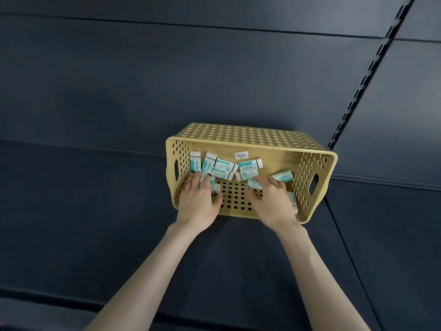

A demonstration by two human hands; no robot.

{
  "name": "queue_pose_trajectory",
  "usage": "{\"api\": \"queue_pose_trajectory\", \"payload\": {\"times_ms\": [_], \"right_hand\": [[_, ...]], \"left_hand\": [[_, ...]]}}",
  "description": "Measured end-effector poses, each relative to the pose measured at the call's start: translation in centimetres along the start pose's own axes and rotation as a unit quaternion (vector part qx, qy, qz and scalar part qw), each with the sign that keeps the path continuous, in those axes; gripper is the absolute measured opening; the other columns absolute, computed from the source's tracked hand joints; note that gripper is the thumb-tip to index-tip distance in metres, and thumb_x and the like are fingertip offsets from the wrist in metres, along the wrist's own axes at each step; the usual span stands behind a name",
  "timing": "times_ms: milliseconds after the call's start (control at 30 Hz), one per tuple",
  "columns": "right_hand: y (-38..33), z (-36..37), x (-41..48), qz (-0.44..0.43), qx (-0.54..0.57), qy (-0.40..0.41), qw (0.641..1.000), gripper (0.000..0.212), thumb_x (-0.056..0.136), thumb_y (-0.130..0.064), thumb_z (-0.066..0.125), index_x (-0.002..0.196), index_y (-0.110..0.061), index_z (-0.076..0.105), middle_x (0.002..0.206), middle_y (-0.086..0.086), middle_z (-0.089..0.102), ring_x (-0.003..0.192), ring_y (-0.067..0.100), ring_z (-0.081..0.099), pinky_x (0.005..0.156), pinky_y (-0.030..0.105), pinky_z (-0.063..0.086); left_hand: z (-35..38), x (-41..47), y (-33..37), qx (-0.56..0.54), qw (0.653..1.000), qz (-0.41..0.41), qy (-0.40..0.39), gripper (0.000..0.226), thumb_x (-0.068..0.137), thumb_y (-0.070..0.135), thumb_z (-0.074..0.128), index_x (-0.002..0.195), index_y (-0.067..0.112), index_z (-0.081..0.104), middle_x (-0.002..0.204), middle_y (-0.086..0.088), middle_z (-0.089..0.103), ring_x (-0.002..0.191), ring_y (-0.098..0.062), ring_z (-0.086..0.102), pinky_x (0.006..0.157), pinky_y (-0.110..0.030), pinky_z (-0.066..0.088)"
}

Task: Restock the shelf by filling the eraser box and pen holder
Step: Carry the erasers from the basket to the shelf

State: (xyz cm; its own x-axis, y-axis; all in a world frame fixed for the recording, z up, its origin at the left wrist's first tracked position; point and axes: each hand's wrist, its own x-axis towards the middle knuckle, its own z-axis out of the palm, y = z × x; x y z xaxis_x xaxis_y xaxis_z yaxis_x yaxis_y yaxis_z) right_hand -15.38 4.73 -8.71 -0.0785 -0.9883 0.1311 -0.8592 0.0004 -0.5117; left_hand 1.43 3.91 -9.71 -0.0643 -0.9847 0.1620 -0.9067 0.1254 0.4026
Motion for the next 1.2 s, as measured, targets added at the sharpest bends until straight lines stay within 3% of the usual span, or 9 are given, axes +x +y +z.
{"api": "queue_pose_trajectory", "payload": {"times_ms": [100, 233, 367, 500, 633, 867, 933, 1033, 1200], "right_hand": [[0.1, 1.3, 0.6, 0.026, -0.067, 0.0, 0.997, 0.044, 0.095, -0.035, 0.044, 0.134, -0.014, 0.043, 0.141, 0.007, 0.036, 0.129, 0.031, 0.025, 0.106, 0.042, 0.028], [0.5, 2.0, 0.8, 0.013, -0.105, 0.033, 0.994, 0.04, 0.095, -0.033, 0.047, 0.128, -0.012, 0.05, 0.133, 0.008, 0.038, 0.12, 0.031, 0.03, 0.102, 0.041, 0.032], [0.7, 2.1, 0.7, 0.004, -0.082, 0.075, 0.994, 0.035, 0.09, -0.027, 0.057, 0.121, -0.01, 0.059, 0.124, 0.01, 0.047, 0.115, 0.032, 0.038, 0.099, 0.04, 0.032], [0.4, 2.0, 0.9, 0.028, -0.101, 0.121, 0.987, 0.043, 0.089, -0.033, 0.057, 0.129, -0.018, 0.052, 0.139, 0.012, 0.033, 0.129, 0.036, 0.023, 0.104, 0.048, 0.021], [0.4, 1.8, 0.9, 0.069, -0.115, 0.081, 0.988, 0.058, 0.092, -0.047, 0.047, 0.143, -0.024, 0.031, 0.146, 0.011, 0.023, 0.134, 0.032, 0.017, 0.108, 0.049, 0.019], [0.6, 1.8, 0.6, 0.003, -0.04, 0.098, 0.994, 0.06, 0.088, -0.038, 0.057, 0.14, -0.017, 0.036, 0.132, 0.006, 0.042, 0.121, 0.026, 0.033, 0.103, 0.045, 0.032], [0.3, 1.7, 0.7, -0.017, -0.006, 0.127, 0.992, 0.064, 0.087, -0.033, 0.061, 0.142, -0.016, 0.033, 0.136, 0.008, 0.036, 0.121, 0.027, 0.03, 0.104, 0.043, 0.032], [0.3, 1.6, 1.3, -0.046, -0.031, 0.111, 0.992, 0.071, 0.088, -0.035, 0.06, 0.146, -0.018, 0.024, 0.145, 0.009, 0.025, 0.125, 0.029, 0.025, 0.105, 0.041, 0.027], [1.1, 1.3, 2.4, -0.039, -0.113, 0.14, 0.983, 0.065, 0.083, -0.044, 0.064, 0.136, -0.015, 0.043, 0.13, 0.011, 0.039, 0.114, 0.032, 0.036, 0.095, 0.045, 0.029]], "left_hand": [[0.6, 0.3, -0.7, 0.017, 1.0, 0.021, -0.011, 0.057, 0.098, 0.039, 0.042, 0.145, 0.009, 0.031, 0.157, -0.011, 0.016, 0.146, -0.027, 0.01, 0.117, -0.034, 0.008], [0.6, 0.0, -1.1, -0.017, 0.997, 0.069, 0.032, 0.037, 0.095, 0.03, 0.052, 0.126, 0.01, 0.057, 0.143, -0.004, 0.041, 0.134, -0.024, 0.033, 0.108, -0.035, 0.027], [0.3, 0.0, -0.7, -0.105, 0.988, 0.105, 0.047, 0.027, 0.089, 0.018, 0.062, 0.115, 0.012, 0.064, 0.124, -0.003, 0.054, 0.118, -0.023, 0.047, 0.095, -0.035, 0.036], [0.3, 0.9, -0.3, -0.062, 0.991, 0.07, 0.093, 0.054, 0.088, 0.03, 0.063, 0.136, 0.012, 0.046, 0.146, -0.012, 0.032, 0.135, -0.032, 0.028, 0.106, -0.044, 0.031], [0.5, 2.5, -0.5, -0.03, 0.998, 0.053, 0.021, 0.075, 0.094, 0.045, 0.048, 0.151, 0.016, 0.008, 0.159, -0.011, -0.004, 0.146, -0.03, -0.006, 0.117, -0.04, 0.008], [1.0, 2.5, -0.9, -0.036, 0.988, 0.106, 0.102, 0.063, 0.083, 0.037, 0.066, 0.138, 0.013, 0.045, 0.128, -0.009, 0.045, 0.121, -0.033, 0.037, 0.099, -0.047, 0.031], [1.3, 2.6, -1.0, -0.055, 0.984, 0.127, 0.109, 0.05, 0.079, 0.033, 0.072, 0.124, 0.013, 0.058, 0.122, -0.009, 0.046, 0.114, -0.033, 0.041, 0.097, -0.045, 0.032], [1.5, 2.6, -0.8, -0.111, 0.98, 0.148, 0.068, 0.038, 0.08, 0.026, 0.072, 0.113, 0.013, 0.057, 0.134, -0.008, 0.035, 0.125, -0.028, 0.03, 0.104, -0.035, 0.025], [1.4, 2.8, -0.9, -0.114, 0.985, 0.127, 0.028, 0.055, 0.084, 0.03, 0.068, 0.132, 0.013, 0.047, 0.135, -0.003, 0.038, 0.123, -0.022, 0.033, 0.108, -0.039, 0.031]]}}
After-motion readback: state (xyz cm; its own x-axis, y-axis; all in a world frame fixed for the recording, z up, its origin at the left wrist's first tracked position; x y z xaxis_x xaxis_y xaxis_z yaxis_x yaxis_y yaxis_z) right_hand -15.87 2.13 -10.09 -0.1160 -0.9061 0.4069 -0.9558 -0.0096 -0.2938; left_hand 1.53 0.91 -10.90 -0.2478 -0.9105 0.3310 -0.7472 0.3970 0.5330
